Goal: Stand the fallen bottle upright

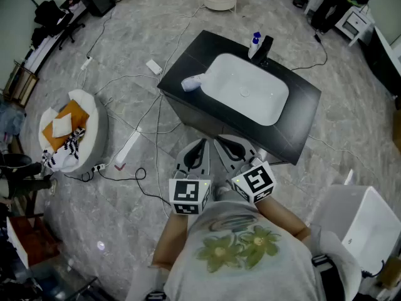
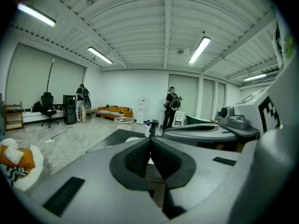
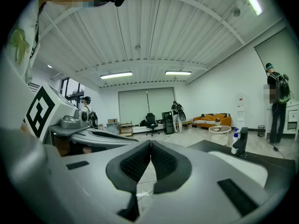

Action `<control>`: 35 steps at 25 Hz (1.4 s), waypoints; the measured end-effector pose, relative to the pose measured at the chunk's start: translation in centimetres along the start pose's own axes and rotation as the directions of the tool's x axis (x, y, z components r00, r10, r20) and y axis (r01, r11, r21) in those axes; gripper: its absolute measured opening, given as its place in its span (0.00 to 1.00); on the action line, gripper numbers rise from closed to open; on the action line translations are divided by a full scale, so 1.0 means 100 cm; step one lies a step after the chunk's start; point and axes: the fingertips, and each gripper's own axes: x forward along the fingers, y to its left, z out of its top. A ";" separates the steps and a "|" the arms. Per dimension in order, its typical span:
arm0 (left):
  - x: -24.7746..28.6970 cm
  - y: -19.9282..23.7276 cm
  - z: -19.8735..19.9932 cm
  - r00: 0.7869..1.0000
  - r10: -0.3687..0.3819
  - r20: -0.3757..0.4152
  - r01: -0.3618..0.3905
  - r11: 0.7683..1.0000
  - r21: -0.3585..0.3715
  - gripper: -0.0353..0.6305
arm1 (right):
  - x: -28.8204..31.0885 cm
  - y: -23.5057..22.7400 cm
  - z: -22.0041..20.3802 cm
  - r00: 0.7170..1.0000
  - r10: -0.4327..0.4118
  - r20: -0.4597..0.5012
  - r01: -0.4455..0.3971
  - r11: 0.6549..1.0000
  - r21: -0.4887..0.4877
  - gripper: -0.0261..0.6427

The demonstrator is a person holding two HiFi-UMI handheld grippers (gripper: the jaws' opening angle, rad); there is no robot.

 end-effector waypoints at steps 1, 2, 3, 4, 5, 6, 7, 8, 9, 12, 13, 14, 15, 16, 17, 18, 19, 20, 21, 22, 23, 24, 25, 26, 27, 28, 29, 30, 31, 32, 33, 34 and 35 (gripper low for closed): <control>0.002 0.003 0.001 1.000 -0.003 0.003 0.003 1.000 0.002 0.08 | 0.003 0.000 0.000 1.000 -0.002 0.001 0.002 1.000 -0.002 0.10; 0.004 0.006 0.001 1.000 -0.005 0.005 0.005 1.000 0.004 0.08 | 0.007 0.000 0.000 1.000 -0.005 0.003 0.005 1.000 -0.003 0.10; 0.005 0.009 0.002 1.000 -0.008 0.007 0.008 1.000 0.005 0.08 | 0.010 -0.001 0.000 1.000 -0.009 0.004 0.009 1.000 -0.002 0.10; 0.006 0.013 0.002 1.000 -0.012 0.008 0.012 1.000 0.007 0.08 | 0.014 -0.001 0.001 1.000 -0.015 0.006 0.015 1.000 0.000 0.10; 0.007 0.017 0.003 1.000 -0.017 0.009 0.017 1.000 0.008 0.08 | 0.018 -0.002 0.001 1.000 -0.022 0.007 0.022 1.000 0.003 0.10; 0.007 0.021 0.003 1.000 -0.022 0.010 0.022 1.000 0.008 0.08 | 0.022 -0.002 0.001 1.000 -0.030 0.008 0.030 1.000 0.005 0.10; 0.008 0.026 0.003 1.000 -0.028 0.010 0.028 1.000 0.007 0.08 | 0.026 -0.002 0.001 0.999 -0.039 0.007 0.039 0.999 0.006 0.10; 0.009 0.031 0.003 0.999 -0.034 0.008 0.034 0.999 0.006 0.08 | 0.030 -0.002 0.000 0.999 -0.047 0.006 0.047 0.999 0.008 0.10; 0.009 0.036 0.003 0.999 -0.040 0.006 0.040 0.999 0.005 0.08 | 0.034 -0.001 0.001 0.999 -0.053 0.004 0.053 0.999 0.009 0.10; 0.009 0.051 0.005 0.998 -0.061 0.006 0.061 0.998 -0.001 0.08 | 0.047 0.003 0.002 0.997 -0.073 -0.002 0.073 0.997 0.016 0.10; 0.009 0.057 0.006 0.998 -0.068 0.007 0.068 0.998 -0.005 0.08 | 0.051 0.005 0.003 0.997 -0.081 -0.004 0.081 0.997 0.017 0.10; 0.010 0.062 0.006 0.997 -0.076 0.008 0.076 0.997 -0.008 0.08 | 0.056 0.006 0.003 0.996 -0.089 -0.006 0.089 0.996 0.018 0.10; 0.010 0.067 0.005 0.997 -0.083 0.006 0.083 0.996 -0.011 0.08 | 0.061 0.007 0.002 0.995 -0.099 -0.008 0.099 0.995 0.020 0.10; 0.011 0.073 0.005 0.996 -0.090 0.005 0.090 0.996 -0.012 0.08 | 0.066 0.008 0.002 0.994 -0.109 -0.010 0.109 0.994 0.021 0.10; 0.011 0.078 0.005 0.995 -0.098 0.003 0.098 0.995 -0.012 0.08 | 0.070 0.009 0.002 0.993 -0.119 -0.012 0.119 0.993 0.023 0.10; 0.012 0.083 0.006 0.994 -0.106 0.002 0.106 0.994 -0.012 0.08 | 0.075 0.009 0.003 0.992 -0.128 -0.014 0.129 0.991 0.024 0.10; 0.012 0.088 0.007 0.993 -0.114 0.002 0.114 0.993 -0.012 0.08 | 0.079 0.009 0.003 0.990 -0.138 -0.015 0.138 0.990 0.025 0.10; 0.013 0.093 0.008 0.992 -0.123 0.003 0.123 0.992 -0.012 0.08 | 0.084 0.010 0.004 0.989 -0.147 -0.016 0.148 0.989 0.025 0.10; 0.014 0.099 0.008 0.991 -0.130 0.004 0.130 0.991 -0.012 0.08 | 0.089 0.010 0.004 0.987 -0.157 -0.018 0.157 0.987 0.027 0.10; 0.015 0.105 0.008 0.991 -0.136 0.004 0.136 0.991 -0.011 0.08 | 0.094 0.009 0.003 0.986 -0.167 -0.019 0.167 0.986 0.029 0.10; 0.016 0.111 0.009 0.990 -0.141 0.003 0.141 0.990 -0.008 0.08 | 0.100 0.009 0.003 0.984 -0.175 -0.021 0.176 0.984 0.033 0.10; 0.017 0.117 0.009 0.990 -0.144 0.000 0.144 0.990 -0.005 0.08 | 0.106 0.008 0.003 0.983 -0.183 -0.022 0.184 0.982 0.038 0.10; 0.019 0.123 0.010 0.989 -0.147 -0.003 0.147 0.989 -0.001 0.08 | 0.111 0.008 0.003 0.981 -0.190 -0.023 0.191 0.981 0.042 0.10; 0.020 0.128 0.010 0.988 -0.152 -0.005 0.152 0.988 0.002 0.08 | 0.116 0.008 0.002 0.980 -0.198 -0.022 0.198 0.979 0.045 0.10; 0.020 0.133 0.009 0.987 -0.159 -0.007 0.159 0.987 0.004 0.08 | 0.121 0.009 0.002 0.979 -0.204 -0.019 0.205 0.978 0.047 0.10; 0.021 0.138 0.008 0.986 -0.164 -0.007 0.164 0.986 0.006 0.08 | 0.125 0.010 0.001 0.978 -0.209 -0.017 0.210 0.977 0.048 0.10; 0.023 0.144 0.008 0.986 -0.168 -0.007 0.168 0.986 0.007 0.08 | 0.130 0.010 0.001 0.977 -0.212 -0.017 0.213 0.976 0.049 0.10; 0.025 0.149 0.008 0.986 -0.168 -0.007 0.168 0.986 0.006 0.08 | 0.135 0.010 0.000 0.977 -0.213 -0.019 0.214 0.976 0.049 0.10; 0.028 0.153 0.008 0.986 -0.169 -0.008 0.169 0.986 0.001 0.08 | 0.139 0.009 0.000 0.977 -0.213 -0.024 0.214 0.976 0.046 0.10; 0.031 0.157 0.008 0.985 -0.171 -0.009 0.171 0.985 -0.006 0.08 | 0.143 0.009 -0.001 0.976 -0.214 -0.031 0.215 0.976 0.040 0.11; 0.034 0.160 0.008 0.985 -0.175 -0.011 0.175 0.985 -0.015 0.08 | 0.146 0.008 -0.001 0.976 -0.215 -0.039 0.216 0.976 0.031 0.10; 0.038 0.163 0.008 0.984 -0.179 -0.013 0.179 0.984 -0.021 0.08 | 0.149 0.006 -0.002 0.975 -0.216 -0.047 0.217 0.976 0.025 0.10; 0.042 0.165 0.008 0.983 -0.183 -0.015 0.182 0.983 -0.025 0.08 | 0.152 0.003 -0.003 0.975 -0.218 -0.053 0.219 0.975 0.023 0.10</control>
